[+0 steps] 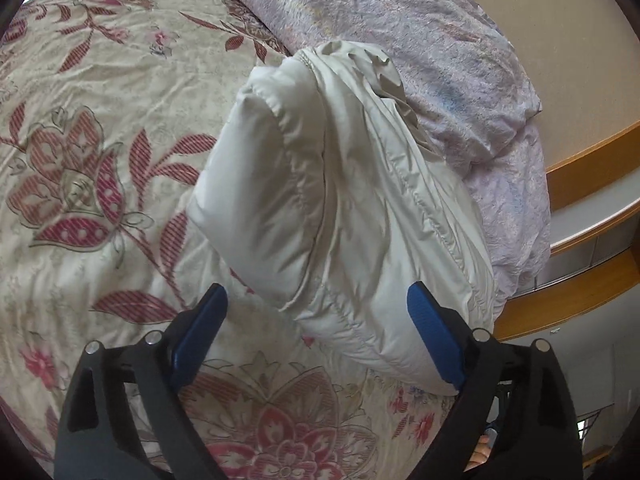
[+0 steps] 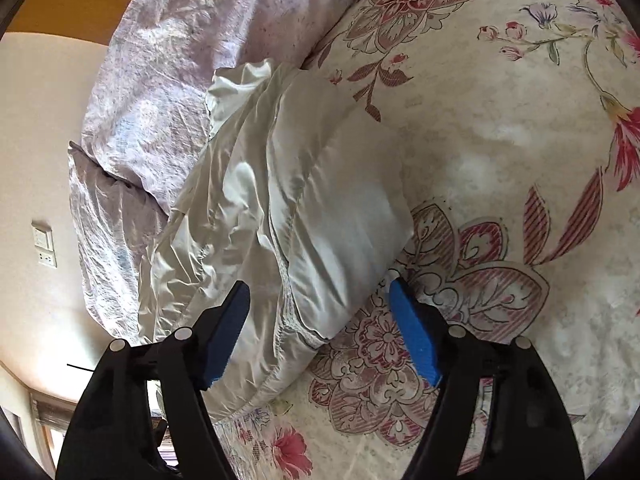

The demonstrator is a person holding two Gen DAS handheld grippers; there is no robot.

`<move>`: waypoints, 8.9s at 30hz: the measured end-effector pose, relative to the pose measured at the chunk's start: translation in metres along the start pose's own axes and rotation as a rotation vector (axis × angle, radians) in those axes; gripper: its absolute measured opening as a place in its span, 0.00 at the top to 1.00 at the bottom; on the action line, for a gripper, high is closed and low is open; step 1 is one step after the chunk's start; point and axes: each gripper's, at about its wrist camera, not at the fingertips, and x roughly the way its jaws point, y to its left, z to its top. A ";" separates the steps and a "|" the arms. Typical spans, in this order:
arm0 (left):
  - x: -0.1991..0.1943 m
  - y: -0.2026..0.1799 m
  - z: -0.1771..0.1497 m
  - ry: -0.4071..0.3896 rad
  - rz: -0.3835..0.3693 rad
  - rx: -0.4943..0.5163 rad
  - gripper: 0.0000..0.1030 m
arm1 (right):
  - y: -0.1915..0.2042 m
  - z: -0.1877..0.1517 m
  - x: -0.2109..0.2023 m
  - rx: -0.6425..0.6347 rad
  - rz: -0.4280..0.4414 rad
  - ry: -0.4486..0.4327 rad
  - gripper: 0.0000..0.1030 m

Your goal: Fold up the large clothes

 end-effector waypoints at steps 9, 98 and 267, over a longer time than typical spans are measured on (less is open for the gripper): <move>0.011 0.005 0.005 -0.097 -0.059 -0.128 0.29 | -0.001 0.001 0.008 0.050 0.063 -0.082 0.41; -0.108 0.082 -0.015 -0.187 0.025 -0.008 0.15 | 0.172 -0.221 0.054 -1.140 -0.281 -0.010 0.39; -0.056 -0.322 -0.182 -0.251 -0.006 0.993 0.02 | -0.044 0.061 -0.052 -0.714 -0.559 -0.157 0.32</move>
